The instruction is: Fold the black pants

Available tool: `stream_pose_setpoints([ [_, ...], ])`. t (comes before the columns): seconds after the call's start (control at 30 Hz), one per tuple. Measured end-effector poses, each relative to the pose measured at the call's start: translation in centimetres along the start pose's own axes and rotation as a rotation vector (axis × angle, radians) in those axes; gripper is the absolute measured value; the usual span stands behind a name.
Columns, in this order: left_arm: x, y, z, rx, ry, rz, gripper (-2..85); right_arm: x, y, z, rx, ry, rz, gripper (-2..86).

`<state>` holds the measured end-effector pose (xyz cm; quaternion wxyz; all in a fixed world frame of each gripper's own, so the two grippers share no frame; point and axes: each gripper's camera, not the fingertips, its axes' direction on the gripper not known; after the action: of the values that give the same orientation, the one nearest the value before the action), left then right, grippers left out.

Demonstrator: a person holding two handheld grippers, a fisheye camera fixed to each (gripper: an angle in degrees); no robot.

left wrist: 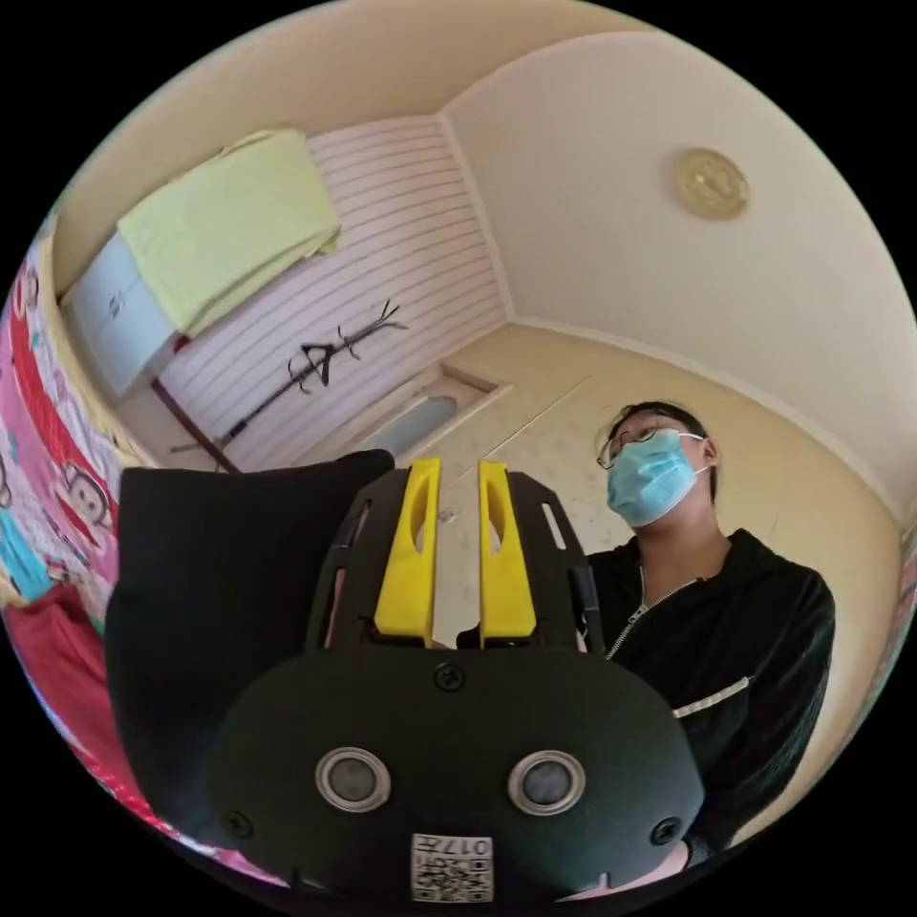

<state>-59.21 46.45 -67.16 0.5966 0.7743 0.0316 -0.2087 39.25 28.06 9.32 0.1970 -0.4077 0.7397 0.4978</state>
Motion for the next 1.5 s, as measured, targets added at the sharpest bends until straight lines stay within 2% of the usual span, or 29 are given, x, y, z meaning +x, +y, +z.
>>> stream_pose_setpoints([
  [0.07, 4.8, 1.6, -3.4, 0.056, -0.16, 0.102, 10.6, -1.7, -2.5, 3.1, -0.017, -0.152, -0.09, 2.9],
  [0.13, 10.5, 5.0, -7.3, 0.104, -0.467, 0.208, 14.4, -3.5, -4.6, 6.4, -0.054, -0.227, -0.16, 2.8],
  [0.2, 13.9, 7.9, -10.0, 0.172, -0.563, 0.246, 15.7, -5.9, -6.6, 10.3, -0.138, -0.24, -0.261, 2.8],
  [0.33, 20.6, 16.2, -15.2, 0.375, -0.668, 0.359, 15.9, -9.4, -9.8, 18.5, -0.193, -0.187, -0.346, 2.7],
  [0.47, 22.7, 21.9, -17.8, 0.397, -0.744, 0.27, 19.1, -11.7, -11.2, 24.0, -0.097, -0.15, -0.359, 2.7],
  [0.57, 24.0, 26.3, -18.2, 0.454, -0.728, 0.299, 20.6, -13.7, -10.8, 28.1, -0.067, -0.073, -0.362, 2.7],
  [0.63, 24.7, 28.1, -17.8, 0.448, -0.818, 0.325, 21.4, -14.3, -9.8, 30.8, -0.077, -0.127, -0.321, 2.7],
  [0.7, 25.6, 28.4, -18.2, 0.45, -0.894, 0.346, 20.9, -14.8, -8.5, 33.5, -0.105, -0.187, -0.307, 2.7],
  [0.77, 26.8, 28.5, -19.5, 0.479, -0.946, 0.313, 17.8, -15.3, -6.9, 36.4, -0.144, -0.154, -0.305, 2.8],
  [0.8, 27.4, 28.4, -20.6, 0.474, -0.963, 0.244, 13.0, -15.2, -6.7, 37.0, -0.153, -0.127, -0.292, 2.9],
  [0.87, 28.2, 28.0, -21.8, 0.362, -0.959, 0.191, 8.0, -14.4, -6.2, 39.0, -0.222, -0.001, -0.27, 3.1],
  [0.9, 28.9, 28.0, -22.1, 0.286, -0.947, 0.23, 6.3, -14.1, -6.1, 39.5, -0.248, 0.024, -0.271, 3.1],
  [1.0, 31.2, 28.4, -22.4, 0.241, -0.851, 0.395, 5.2, -11.9, -5.3, 41.4, -0.351, 0.173, -0.221, 3.7],
  [1.1, 32.7, 27.6, -23.2, 0.308, -0.706, 0.467, 4.7, -9.0, -3.9, 42.1, -0.408, 0.286, -0.136, 4.8],
  [1.23, 35.5, 25.3, -25.8, 0.473, -0.556, 0.564, 4.2, -5.6, -1.7, 41.8, -0.541, 0.249, -0.025, 9.5],
  [1.3, 36.3, 23.9, -27.2, 0.585, -0.552, 0.551, 4.0, -5.4, -0.6, 41.2, -0.57, 0.271, 0.004, 11.5],
  [1.33, 36.9, 22.7, -27.6, 0.599, -0.618, 0.535, 3.9, -5.2, 0.3, 41.0, -0.616, 0.266, 0.022, 12.3],
  [1.4, 37.4, 20.8, -27.7, 0.57, -0.66, 0.547, 3.6, -5.7, 1.7, 40.5, -0.646, 0.215, 0.007, 12.7],
  [1.5, 37.9, 18.8, -27.2, 0.555, -0.598, 0.629, 3.4, -7.7, 4.1, 38.2, -0.598, 0.2, -0.051, 14.1],
])
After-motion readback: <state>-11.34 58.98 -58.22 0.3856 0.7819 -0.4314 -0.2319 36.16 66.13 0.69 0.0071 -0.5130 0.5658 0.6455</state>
